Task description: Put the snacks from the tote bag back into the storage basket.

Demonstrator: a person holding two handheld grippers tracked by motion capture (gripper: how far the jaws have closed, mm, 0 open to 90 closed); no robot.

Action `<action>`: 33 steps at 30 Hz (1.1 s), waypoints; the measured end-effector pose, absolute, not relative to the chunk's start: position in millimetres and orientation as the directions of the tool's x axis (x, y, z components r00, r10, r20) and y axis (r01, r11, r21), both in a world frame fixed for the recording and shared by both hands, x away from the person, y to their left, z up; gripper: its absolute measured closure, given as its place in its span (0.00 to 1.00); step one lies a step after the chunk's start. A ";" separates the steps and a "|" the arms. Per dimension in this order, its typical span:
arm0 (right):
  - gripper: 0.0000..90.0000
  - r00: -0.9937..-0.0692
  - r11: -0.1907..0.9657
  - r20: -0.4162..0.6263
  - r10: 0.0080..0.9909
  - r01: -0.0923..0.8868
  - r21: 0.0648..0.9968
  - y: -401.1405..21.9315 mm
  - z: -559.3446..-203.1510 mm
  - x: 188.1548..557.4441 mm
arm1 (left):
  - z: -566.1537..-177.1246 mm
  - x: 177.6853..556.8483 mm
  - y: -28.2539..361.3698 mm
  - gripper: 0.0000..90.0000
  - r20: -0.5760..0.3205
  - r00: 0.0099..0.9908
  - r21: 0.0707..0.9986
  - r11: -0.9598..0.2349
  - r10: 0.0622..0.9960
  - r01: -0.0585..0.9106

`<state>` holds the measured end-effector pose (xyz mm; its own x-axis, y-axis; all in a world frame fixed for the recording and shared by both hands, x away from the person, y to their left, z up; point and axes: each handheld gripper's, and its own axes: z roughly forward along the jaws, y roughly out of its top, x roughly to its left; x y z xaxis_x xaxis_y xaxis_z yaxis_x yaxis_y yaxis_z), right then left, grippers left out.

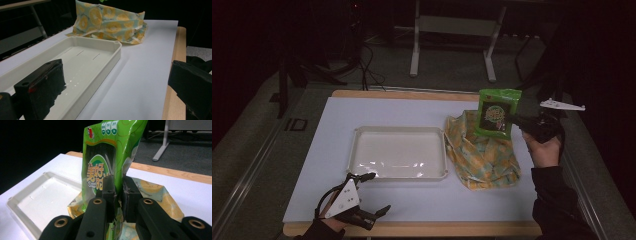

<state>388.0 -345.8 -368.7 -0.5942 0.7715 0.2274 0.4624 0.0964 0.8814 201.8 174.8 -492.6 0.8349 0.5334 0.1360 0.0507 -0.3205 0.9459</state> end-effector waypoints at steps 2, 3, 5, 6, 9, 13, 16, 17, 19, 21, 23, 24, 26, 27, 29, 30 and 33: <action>0.92 -0.600 0.103 0.224 0.768 0.461 0.881 -342.1 -367.4 388.4 | -492.6 201.8 174.7 0.01 0.135 0.835 0.946 -0.320 0.533 0.051; 0.92 -0.606 0.109 0.218 0.765 0.454 0.884 -340.0 -366.8 388.6 | -492.6 201.7 174.8 0.01 0.136 0.835 0.946 -0.320 0.533 0.050; 0.92 -0.609 0.114 0.217 0.763 0.457 0.882 -336.3 -365.6 389.1 | -492.5 201.7 174.9 0.01 0.135 0.835 0.946 -0.320 0.533 0.051; 0.92 -0.615 0.114 0.217 0.758 0.453 0.884 -334.0 -365.1 389.6 | -492.5 201.7 175.0 0.01 0.136 0.835 0.946 -0.320 0.533 0.051; 0.92 -0.622 0.114 0.219 0.752 0.450 0.886 -328.8 -363.5 390.2 | -492.5 201.6 174.9 0.01 0.136 0.835 0.946 -0.320 0.533 0.050; 0.92 -0.631 0.115 0.220 0.744 0.446 0.888 -321.4 -360.9 390.8 | -492.4 201.3 175.0 0.01 0.137 0.836 0.946 -0.320 0.531 0.048; 0.92 -0.641 0.118 0.222 0.735 0.443 0.889 -315.2 -359.1 391.5 | -492.4 201.4 175.1 0.01 0.137 0.836 0.946 -0.320 0.531 0.049; 0.92 -0.643 0.117 0.221 0.733 0.439 0.891 -313.4 -358.5 391.7 | -492.4 201.4 175.1 0.01 0.137 0.836 0.946 -0.320 0.531 0.048; 0.92 -0.652 0.114 0.228 0.723 0.438 0.892 -309.9 -357.4 392.2 | -492.4 201.5 175.0 0.01 0.136 0.836 0.946 -0.320 0.531 0.049; 0.92 -0.656 0.119 0.225 0.720 0.437 0.892 -305.0 -356.5 392.4 | -492.5 201.4 174.9 0.01 0.137 0.837 0.946 -0.320 0.531 0.049; 0.92 -0.662 0.125 0.222 0.716 0.434 0.892 -299.9 -355.8 392.7 | -492.4 201.2 175.0 0.01 0.137 0.836 0.946 -0.320 0.531 0.048; 0.92 -0.666 0.126 0.222 0.713 0.432 0.893 -297.7 -355.7 393.1 | -492.5 201.2 175.0 0.01 0.137 0.836 0.946 -0.320 0.531 0.048; 0.92 -0.671 0.127 0.224 0.707 0.432 0.893 -293.0 -355.3 393.4 | -492.5 201.3 175.0 0.01 0.136 0.837 0.947 -0.319 0.531 0.049; 0.92 -0.674 0.128 0.225 0.704 0.431 0.893 -290.7 -355.2 393.6 | -492.5 201.3 174.9 0.01 0.135 0.836 0.947 -0.318 0.531 0.049; 0.92 -0.682 0.124 0.233 0.694 0.431 0.894 -285.9 -355.3 394.2 | -492.5 201.3 174.9 0.01 0.135 0.837 0.947 -0.318 0.530 0.048; 0.92 -0.684 0.127 0.231 0.692 0.430 0.894 -283.1 -355.2 393.9 | -492.4 201.3 175.1 0.01 0.138 0.837 0.946 -0.321 0.530 0.047; 0.92 -0.696 0.138 0.227 0.681 0.427 0.894 -274.7 -356.2 393.9 | -492.4 200.9 175.1 0.01 0.140 0.837 0.946 -0.322 0.529 0.045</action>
<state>393.9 -274.7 -356.2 -0.6959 0.6812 0.2273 0.4267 0.1376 0.8939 200.9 175.1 -492.4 0.8369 0.5292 0.1399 0.0454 -0.3218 0.9457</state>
